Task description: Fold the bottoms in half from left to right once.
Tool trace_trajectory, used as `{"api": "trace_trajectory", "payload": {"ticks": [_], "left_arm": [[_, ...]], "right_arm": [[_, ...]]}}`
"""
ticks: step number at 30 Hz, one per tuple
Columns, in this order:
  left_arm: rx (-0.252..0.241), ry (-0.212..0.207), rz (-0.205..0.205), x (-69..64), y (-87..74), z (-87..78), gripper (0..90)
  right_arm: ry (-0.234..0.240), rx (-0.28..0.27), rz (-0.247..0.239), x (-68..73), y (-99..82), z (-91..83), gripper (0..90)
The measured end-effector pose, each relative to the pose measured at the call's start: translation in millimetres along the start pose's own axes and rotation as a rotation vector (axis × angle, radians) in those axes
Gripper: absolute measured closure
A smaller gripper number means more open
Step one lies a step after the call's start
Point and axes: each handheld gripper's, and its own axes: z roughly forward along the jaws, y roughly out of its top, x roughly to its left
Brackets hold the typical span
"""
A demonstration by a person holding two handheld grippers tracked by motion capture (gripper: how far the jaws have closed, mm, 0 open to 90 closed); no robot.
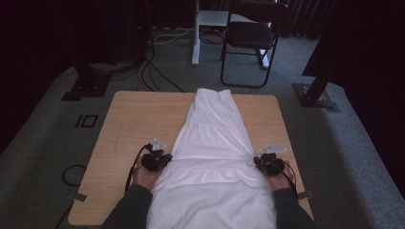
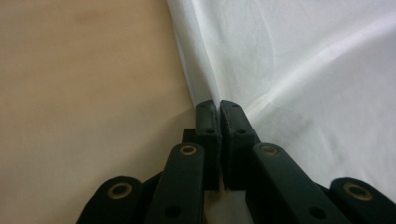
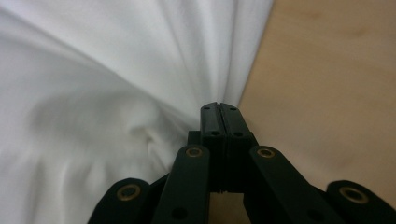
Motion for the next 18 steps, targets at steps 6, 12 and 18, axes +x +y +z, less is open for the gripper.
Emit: {"api": "trace_trajectory", "payload": {"ticks": [6, 12, 18], "left_arm": [[-0.01, -0.003, 0.021, -15.1, -25.5, -20.5, 82.8], [-0.021, 0.018, 0.03, -15.9, -21.4, -15.5, 78.9], [-0.035, 0.012, 0.029, -14.8, -22.3, -14.4, 78.6]], "right_arm": [[0.081, -0.006, 0.042, 22.7, -34.9, -30.7, 88.4], [0.073, -0.108, 0.085, 10.8, -7.1, -37.0, 58.9], [0.136, -0.13, 0.069, -6.1, 66.1, 5.5, 56.2]]}}
